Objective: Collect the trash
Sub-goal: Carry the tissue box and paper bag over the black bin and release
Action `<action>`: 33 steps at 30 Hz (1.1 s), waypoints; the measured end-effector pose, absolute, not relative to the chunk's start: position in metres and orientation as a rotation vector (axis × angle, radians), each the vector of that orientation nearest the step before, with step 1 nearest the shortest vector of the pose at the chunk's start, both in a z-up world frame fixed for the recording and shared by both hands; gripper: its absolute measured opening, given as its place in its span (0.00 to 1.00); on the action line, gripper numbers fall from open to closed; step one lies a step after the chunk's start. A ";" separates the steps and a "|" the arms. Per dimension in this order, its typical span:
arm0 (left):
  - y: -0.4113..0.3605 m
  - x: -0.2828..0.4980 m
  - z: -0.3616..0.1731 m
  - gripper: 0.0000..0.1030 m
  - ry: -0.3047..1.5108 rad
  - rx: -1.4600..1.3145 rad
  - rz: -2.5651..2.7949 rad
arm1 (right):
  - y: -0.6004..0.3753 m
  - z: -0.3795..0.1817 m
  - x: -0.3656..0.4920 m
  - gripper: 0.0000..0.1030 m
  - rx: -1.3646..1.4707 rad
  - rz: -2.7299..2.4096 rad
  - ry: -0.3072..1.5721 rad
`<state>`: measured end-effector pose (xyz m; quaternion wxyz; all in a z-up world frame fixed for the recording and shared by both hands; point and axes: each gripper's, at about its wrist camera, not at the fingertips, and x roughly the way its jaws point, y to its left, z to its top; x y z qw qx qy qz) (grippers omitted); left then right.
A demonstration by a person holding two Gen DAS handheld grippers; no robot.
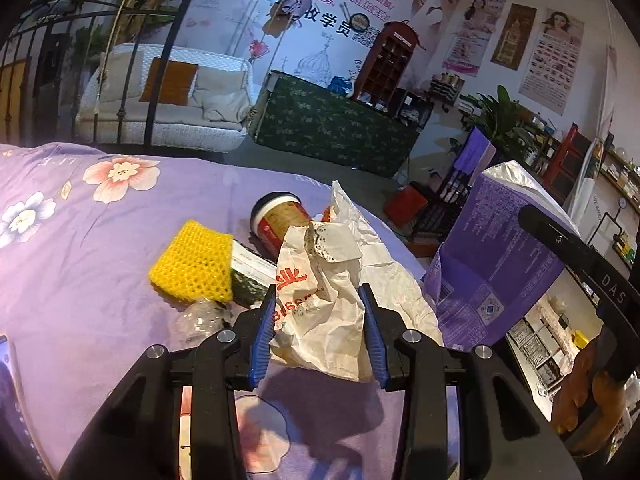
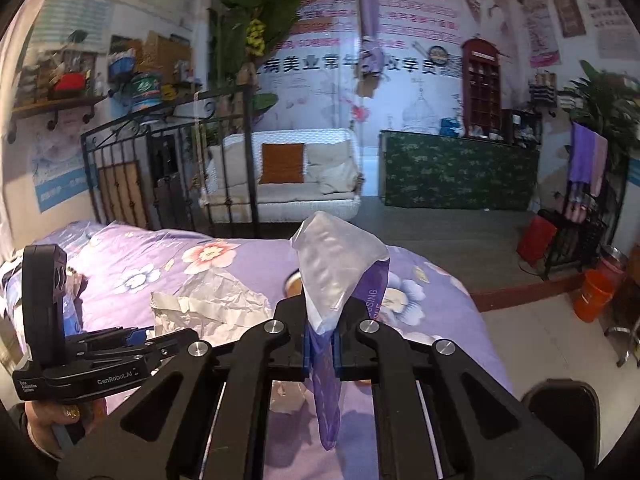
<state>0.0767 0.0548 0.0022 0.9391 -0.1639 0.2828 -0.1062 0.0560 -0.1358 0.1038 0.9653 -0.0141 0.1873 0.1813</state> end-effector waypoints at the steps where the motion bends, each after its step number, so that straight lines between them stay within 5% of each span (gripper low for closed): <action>1: 0.049 0.079 0.002 0.38 0.579 -0.326 -0.236 | -0.150 0.104 0.054 0.08 -0.017 0.329 0.379; 17: -0.019 0.099 0.005 0.38 0.596 -0.219 -0.446 | -0.319 0.056 0.071 0.08 0.083 -0.154 0.503; 33: -0.076 0.105 -0.002 0.38 0.656 -0.157 -0.526 | -0.416 -0.083 0.121 0.08 0.264 -0.335 0.848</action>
